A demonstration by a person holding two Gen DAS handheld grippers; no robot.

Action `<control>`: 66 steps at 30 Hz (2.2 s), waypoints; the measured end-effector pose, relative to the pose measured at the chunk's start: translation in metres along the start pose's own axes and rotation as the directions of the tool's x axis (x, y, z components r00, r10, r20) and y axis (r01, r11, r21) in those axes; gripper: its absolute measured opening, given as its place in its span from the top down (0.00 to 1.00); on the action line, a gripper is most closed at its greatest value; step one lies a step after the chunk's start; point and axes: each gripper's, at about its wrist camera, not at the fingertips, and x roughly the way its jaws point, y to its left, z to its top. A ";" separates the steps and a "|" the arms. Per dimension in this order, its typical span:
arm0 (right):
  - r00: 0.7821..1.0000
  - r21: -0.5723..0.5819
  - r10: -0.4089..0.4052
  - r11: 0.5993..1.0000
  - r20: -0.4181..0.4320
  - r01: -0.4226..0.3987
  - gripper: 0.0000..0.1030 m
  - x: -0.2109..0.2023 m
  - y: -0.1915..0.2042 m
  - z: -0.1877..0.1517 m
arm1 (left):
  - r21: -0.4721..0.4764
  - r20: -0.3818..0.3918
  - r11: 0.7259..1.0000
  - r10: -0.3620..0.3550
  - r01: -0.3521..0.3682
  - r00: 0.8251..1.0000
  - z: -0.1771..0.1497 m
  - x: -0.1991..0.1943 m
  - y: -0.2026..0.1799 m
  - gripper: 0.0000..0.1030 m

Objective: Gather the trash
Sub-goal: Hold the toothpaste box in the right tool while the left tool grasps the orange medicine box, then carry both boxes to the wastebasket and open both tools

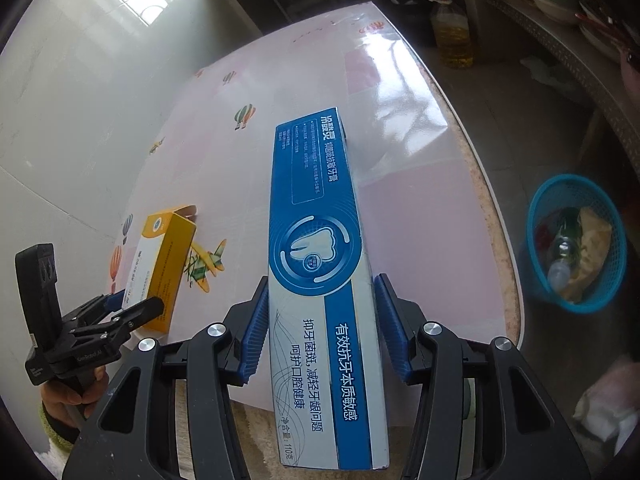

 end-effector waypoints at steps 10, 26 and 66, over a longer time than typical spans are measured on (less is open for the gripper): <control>0.999 0.005 -0.017 1.000 0.037 0.017 0.21 -0.015 -0.009 0.002 | -0.001 0.078 1.000 0.020 -0.020 0.997 -0.003 -0.016 0.003 0.12; 0.997 -0.155 -0.071 0.985 0.013 0.072 0.20 0.010 0.019 0.008 | 0.001 0.066 0.993 0.116 -0.116 0.991 0.007 0.013 0.007 0.13; 0.975 -0.083 -0.125 0.986 0.181 0.142 0.58 -0.036 -0.003 0.010 | 0.031 0.248 0.989 0.135 -0.147 0.959 0.005 -0.039 -0.015 0.32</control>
